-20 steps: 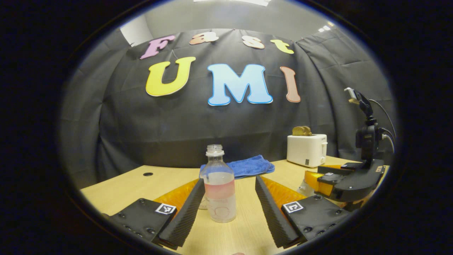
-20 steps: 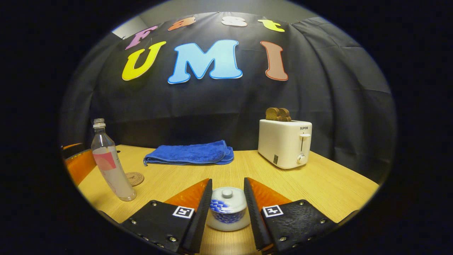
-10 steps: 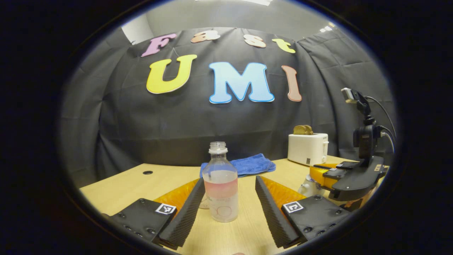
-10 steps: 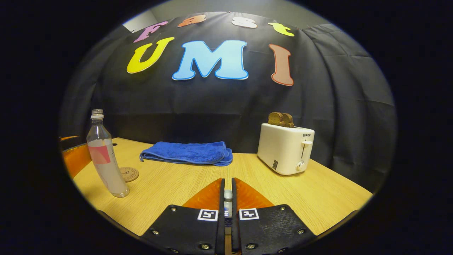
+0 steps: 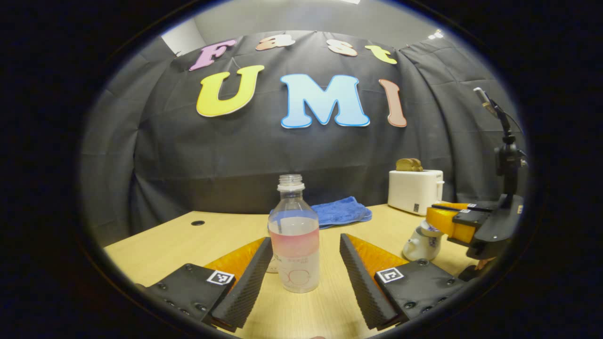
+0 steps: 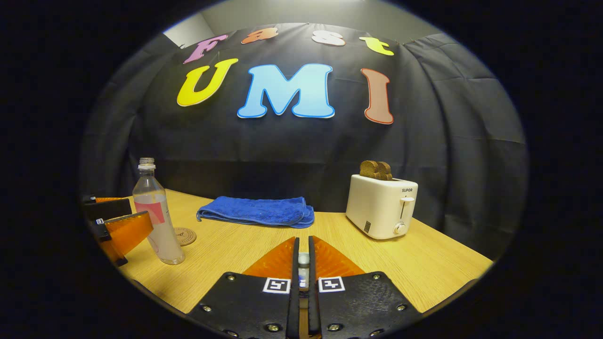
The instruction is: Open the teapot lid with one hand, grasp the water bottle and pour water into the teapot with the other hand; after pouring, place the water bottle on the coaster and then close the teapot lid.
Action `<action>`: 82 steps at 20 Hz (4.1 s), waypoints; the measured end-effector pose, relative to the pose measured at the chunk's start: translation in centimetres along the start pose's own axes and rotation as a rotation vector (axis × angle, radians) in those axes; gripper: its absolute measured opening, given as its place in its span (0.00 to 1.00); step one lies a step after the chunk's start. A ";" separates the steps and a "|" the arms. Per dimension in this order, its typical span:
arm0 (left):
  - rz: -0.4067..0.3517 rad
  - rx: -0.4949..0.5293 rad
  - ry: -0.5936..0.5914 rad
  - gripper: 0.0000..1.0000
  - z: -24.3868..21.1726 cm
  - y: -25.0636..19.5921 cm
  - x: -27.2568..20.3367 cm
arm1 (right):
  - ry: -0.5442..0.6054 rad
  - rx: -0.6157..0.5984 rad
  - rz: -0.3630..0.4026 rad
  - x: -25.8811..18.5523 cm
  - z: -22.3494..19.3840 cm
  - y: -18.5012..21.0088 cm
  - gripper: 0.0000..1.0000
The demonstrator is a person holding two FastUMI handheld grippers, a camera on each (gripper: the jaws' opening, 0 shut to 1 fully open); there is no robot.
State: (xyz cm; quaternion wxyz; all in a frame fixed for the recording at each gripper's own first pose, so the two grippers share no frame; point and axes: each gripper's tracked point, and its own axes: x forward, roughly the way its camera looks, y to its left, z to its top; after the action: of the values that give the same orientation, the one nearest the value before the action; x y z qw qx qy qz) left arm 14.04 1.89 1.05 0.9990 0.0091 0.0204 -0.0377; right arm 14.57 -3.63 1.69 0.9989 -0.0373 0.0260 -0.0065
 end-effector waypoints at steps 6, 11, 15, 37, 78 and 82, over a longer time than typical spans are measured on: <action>0.021 0.007 0.040 0.99 -1.6 0.6 1.3 | -0.011 0.008 0.020 -0.3 0.4 0.5 0.07; 0.028 -0.015 0.058 1.00 -2.5 1.1 2.5 | -0.018 0.006 0.034 -0.5 0.6 0.7 0.07; 0.023 -0.012 0.055 1.00 -2.2 1.3 4.3 | -0.016 0.012 0.038 -0.5 0.6 0.7 0.07; -0.031 0.198 0.082 0.86 -1.3 -2.3 6.1 | -0.083 0.001 0.079 -14.7 1.4 -0.2 0.07; -0.215 1.496 0.144 0.86 -4.1 -14.0 9.0 | -0.027 0.066 0.044 -21.6 -3.8 -3.8 0.07; -0.209 1.594 0.143 0.86 -3.4 -14.0 9.2 | -0.029 0.068 0.045 -21.6 -3.7 -3.9 0.07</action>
State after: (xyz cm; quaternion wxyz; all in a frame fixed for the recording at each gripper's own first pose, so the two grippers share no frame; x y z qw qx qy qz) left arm 22.04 -12.67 -2.94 0.6796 0.7195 0.0520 -0.1333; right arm -7.24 -7.42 -0.61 0.9998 -0.0027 0.0118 0.0157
